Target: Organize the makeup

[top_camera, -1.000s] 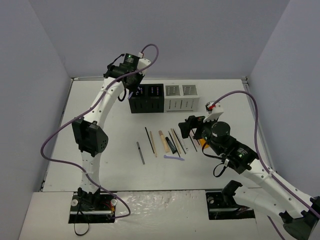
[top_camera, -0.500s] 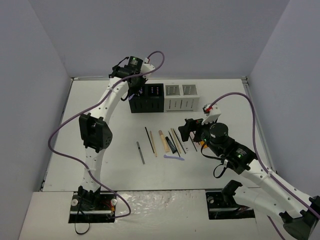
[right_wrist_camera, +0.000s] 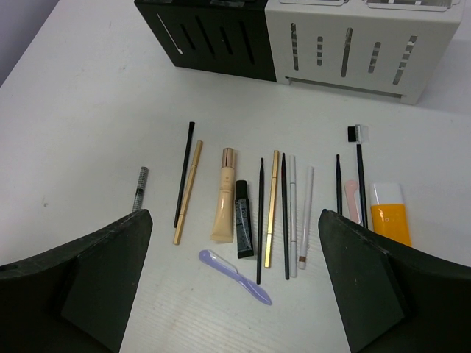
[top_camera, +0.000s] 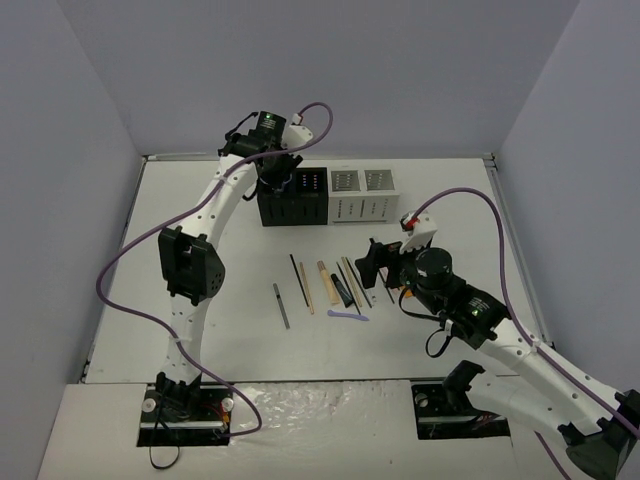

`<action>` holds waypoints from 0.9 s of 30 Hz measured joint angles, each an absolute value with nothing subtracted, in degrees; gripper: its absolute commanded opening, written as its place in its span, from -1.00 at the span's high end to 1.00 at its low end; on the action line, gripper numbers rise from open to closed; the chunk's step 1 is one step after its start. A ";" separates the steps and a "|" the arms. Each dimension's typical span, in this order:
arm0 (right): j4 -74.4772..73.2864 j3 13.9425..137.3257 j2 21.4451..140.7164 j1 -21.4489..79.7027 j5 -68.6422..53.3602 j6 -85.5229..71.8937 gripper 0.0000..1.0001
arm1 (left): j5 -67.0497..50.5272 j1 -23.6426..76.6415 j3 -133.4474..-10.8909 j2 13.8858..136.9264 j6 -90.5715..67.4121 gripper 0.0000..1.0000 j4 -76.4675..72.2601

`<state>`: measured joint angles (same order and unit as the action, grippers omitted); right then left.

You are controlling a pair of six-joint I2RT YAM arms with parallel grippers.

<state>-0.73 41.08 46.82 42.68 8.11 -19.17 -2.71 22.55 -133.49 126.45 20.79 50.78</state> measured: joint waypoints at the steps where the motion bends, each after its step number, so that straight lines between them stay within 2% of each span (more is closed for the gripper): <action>1: -0.75 41.03 46.83 42.68 8.07 -19.07 -0.87 | -2.68 22.57 -133.49 126.45 20.78 0.01 50.59; 8: -0.73 40.95 47.98 42.68 7.39 -18.57 -0.86 | -1.43 22.81 -133.17 126.06 19.51 -0.22 48.71; 11: -0.76 40.94 50.27 42.97 6.78 -18.53 -0.81 | -0.26 22.81 -130.49 123.46 17.05 -0.38 47.17; 13: -0.85 40.93 52.55 43.85 6.45 -18.57 -0.79 | 0.57 22.81 -126.46 119.40 14.86 -0.51 46.04; 15: -0.98 40.91 55.22 45.11 6.19 -18.71 -0.75 | 1.87 22.81 -122.05 114.26 12.50 -0.79 44.66; 17: -1.05 40.84 58.32 46.32 5.94 -19.12 -0.73 | 3.70 22.82 -116.89 107.20 9.69 -0.94 42.70; 27: -1.48 39.27 74.34 51.77 4.78 -20.76 -0.50 | 9.34 22.81 -92.51 69.80 -2.83 -0.94 35.16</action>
<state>-1.48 39.27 74.34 51.77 4.78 -20.76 9.34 22.81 -92.51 69.80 -2.83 35.16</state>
